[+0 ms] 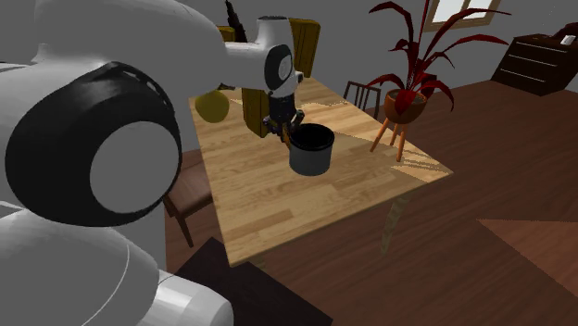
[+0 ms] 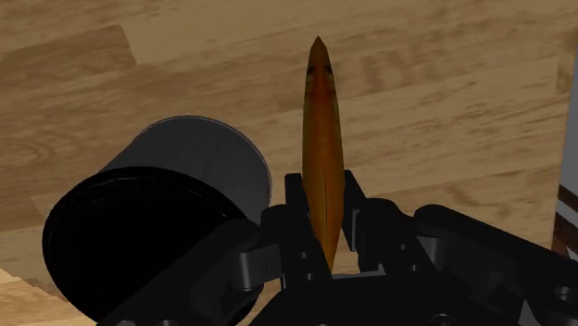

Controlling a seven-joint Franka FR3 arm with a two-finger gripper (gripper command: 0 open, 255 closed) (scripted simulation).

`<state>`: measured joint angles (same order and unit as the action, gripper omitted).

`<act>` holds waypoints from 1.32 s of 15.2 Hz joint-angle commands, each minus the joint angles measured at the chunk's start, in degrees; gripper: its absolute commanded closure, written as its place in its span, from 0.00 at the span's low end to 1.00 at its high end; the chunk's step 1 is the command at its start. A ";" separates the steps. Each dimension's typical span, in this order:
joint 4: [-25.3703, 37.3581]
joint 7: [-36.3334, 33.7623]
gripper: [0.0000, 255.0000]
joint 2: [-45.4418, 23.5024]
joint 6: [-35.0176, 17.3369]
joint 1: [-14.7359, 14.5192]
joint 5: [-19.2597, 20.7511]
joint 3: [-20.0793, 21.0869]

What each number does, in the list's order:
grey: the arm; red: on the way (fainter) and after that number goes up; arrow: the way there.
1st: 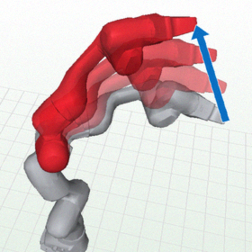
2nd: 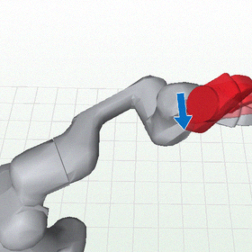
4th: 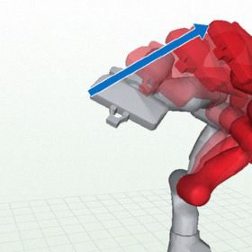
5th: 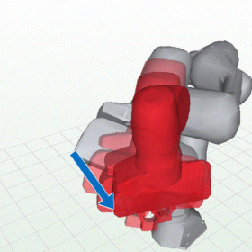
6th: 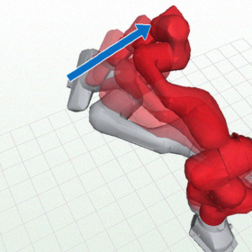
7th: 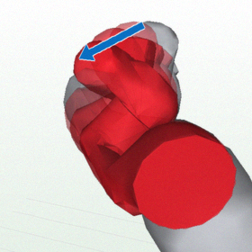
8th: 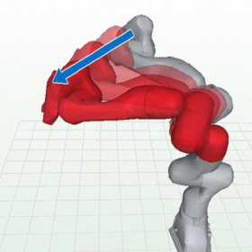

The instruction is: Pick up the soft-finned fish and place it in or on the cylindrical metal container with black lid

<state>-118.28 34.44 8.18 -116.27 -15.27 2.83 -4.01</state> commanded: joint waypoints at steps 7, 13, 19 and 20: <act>22.72 3.42 1.00 -18.74 3.95 1.32 -2.04 -1.35; 47.46 5.60 1.00 -35.80 11.64 3.38 -3.95 -1.63; 42.55 5.53 1.00 -35.62 6.91 3.29 -3.91 -1.56; 41.83 5.53 1.00 -35.65 6.16 3.28 -3.91 -1.55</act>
<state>-75.88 40.01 -27.41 -109.44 -11.95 -1.08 -5.58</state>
